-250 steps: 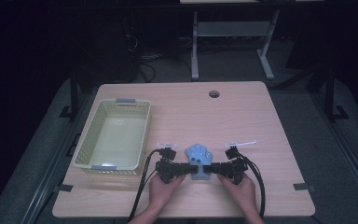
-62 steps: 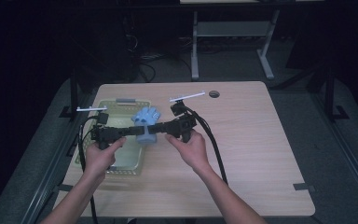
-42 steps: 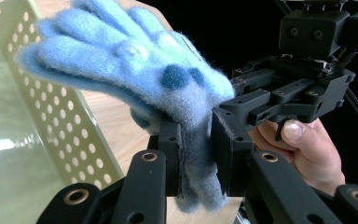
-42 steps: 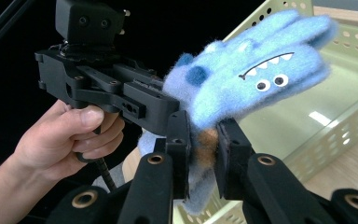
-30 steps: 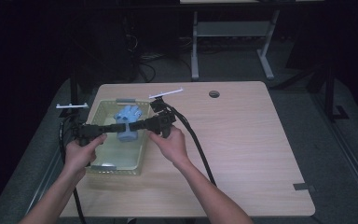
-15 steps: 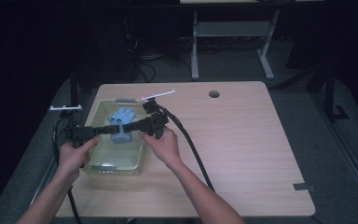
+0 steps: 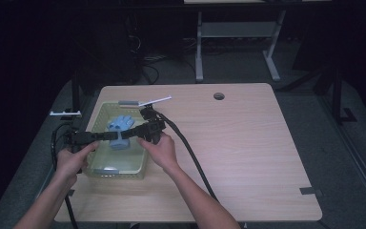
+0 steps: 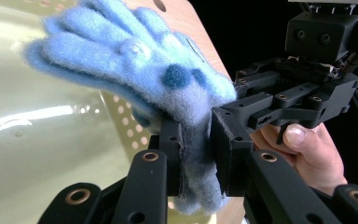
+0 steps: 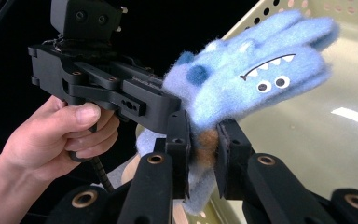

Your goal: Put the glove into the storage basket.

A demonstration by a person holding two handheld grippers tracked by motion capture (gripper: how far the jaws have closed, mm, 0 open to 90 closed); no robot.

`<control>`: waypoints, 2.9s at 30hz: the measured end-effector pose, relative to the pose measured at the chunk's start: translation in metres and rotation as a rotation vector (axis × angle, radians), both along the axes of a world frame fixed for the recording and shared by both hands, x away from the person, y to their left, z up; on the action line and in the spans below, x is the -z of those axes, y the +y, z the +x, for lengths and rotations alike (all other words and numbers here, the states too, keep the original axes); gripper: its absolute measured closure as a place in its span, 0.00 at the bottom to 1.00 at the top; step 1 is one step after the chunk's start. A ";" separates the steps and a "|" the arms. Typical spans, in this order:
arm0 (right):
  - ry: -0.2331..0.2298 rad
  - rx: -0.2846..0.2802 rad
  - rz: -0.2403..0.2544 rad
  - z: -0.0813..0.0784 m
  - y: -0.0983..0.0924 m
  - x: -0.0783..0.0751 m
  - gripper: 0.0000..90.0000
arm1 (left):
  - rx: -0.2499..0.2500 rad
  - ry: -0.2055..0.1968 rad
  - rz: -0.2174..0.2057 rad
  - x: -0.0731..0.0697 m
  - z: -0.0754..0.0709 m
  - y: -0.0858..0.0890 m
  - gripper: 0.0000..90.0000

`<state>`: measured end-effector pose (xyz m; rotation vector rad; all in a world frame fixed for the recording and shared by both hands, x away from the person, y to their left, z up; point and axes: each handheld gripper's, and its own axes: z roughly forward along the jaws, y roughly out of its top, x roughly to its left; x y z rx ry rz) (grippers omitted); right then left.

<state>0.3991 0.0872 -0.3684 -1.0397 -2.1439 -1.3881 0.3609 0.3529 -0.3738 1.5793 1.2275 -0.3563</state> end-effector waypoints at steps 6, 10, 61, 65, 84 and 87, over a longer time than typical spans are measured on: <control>0.017 0.007 -0.009 0.004 0.006 0.009 0.86 | -0.006 0.017 0.038 0.006 0.004 0.003 0.86; 0.045 0.013 -0.010 0.007 0.012 0.018 0.86 | -0.009 0.027 0.067 0.011 0.007 0.007 0.87; 0.043 0.012 -0.159 0.003 0.002 0.024 0.78 | 0.081 0.155 0.677 0.035 0.022 -0.022 0.74; 0.049 0.012 -0.150 0.003 -0.002 0.023 0.77 | 0.056 0.147 0.695 0.028 0.024 -0.016 0.71; 0.051 0.025 -0.096 0.000 -0.014 0.017 0.76 | 0.114 0.179 0.833 0.037 0.031 -0.031 0.82; 0.048 0.027 -0.091 0.000 -0.016 0.017 0.76 | 0.094 0.152 0.790 0.029 0.030 -0.029 0.81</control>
